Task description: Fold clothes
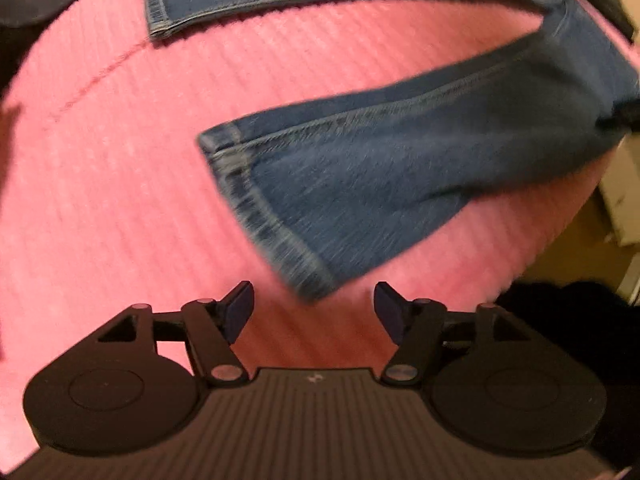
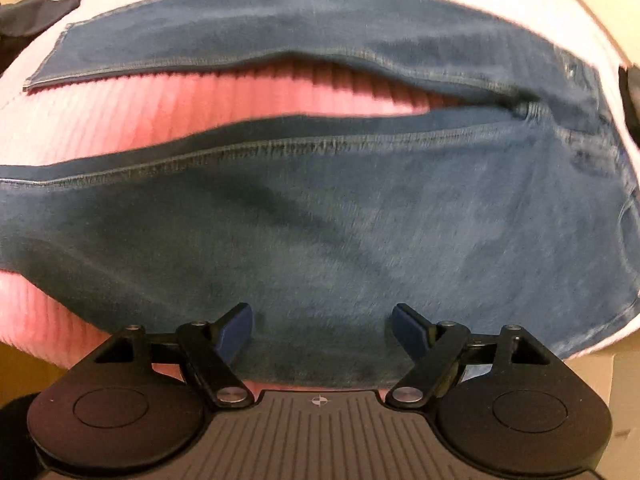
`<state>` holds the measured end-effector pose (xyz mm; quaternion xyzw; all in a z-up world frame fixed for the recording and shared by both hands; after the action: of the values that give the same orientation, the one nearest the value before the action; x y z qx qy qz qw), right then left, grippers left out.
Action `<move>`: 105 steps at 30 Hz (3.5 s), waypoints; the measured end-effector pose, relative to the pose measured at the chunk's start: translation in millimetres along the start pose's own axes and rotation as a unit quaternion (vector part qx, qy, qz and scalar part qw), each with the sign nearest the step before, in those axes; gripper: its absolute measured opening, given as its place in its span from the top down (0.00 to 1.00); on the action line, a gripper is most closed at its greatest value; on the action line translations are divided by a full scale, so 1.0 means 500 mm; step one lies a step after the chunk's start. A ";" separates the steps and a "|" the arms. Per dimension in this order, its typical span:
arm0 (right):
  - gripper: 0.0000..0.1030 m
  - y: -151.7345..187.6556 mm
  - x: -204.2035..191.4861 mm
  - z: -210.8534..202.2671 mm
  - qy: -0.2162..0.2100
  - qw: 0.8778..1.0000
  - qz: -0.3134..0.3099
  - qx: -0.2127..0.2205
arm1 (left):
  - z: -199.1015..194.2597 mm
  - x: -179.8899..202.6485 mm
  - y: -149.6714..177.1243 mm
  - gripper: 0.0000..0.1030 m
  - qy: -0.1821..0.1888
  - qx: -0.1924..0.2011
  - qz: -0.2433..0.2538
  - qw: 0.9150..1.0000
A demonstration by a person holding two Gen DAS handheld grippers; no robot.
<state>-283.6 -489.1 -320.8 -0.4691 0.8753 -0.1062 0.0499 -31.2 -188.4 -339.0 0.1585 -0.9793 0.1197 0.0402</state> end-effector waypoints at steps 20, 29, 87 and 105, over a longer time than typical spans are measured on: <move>0.23 -0.016 -0.038 -0.041 -0.015 0.999 -0.032 -0.005 | -0.088 -0.002 -0.041 0.78 -0.032 -0.065 0.056 0.996; 0.07 -0.014 0.049 -0.197 0.038 0.994 0.098 0.042 | -0.135 0.119 -0.201 0.58 -0.023 -0.015 0.153 0.988; 0.00 0.075 0.525 -0.408 -0.070 0.991 -0.098 0.066 | -0.328 0.779 -0.172 0.02 -0.209 0.075 -0.089 0.971; 0.00 0.092 0.537 -0.403 -0.087 0.989 -0.106 0.059 | -0.338 0.809 -0.172 0.02 -0.218 0.072 -0.104 0.968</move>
<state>-507.3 -659.8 -132.3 -0.5628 0.8052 -0.1213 0.1422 -379.7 -347.7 -109.1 0.2845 -0.9313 0.1474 -0.1733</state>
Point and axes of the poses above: each gripper's, at about its wrist camera, not at the fingertips, and z roughly the way its jaws point, x to its right, y to its underside, the point moved 2 cm from there along z, roughly the way its jaws point, and after that the axes turned 8 degrees about z, right-handed, at the moved point
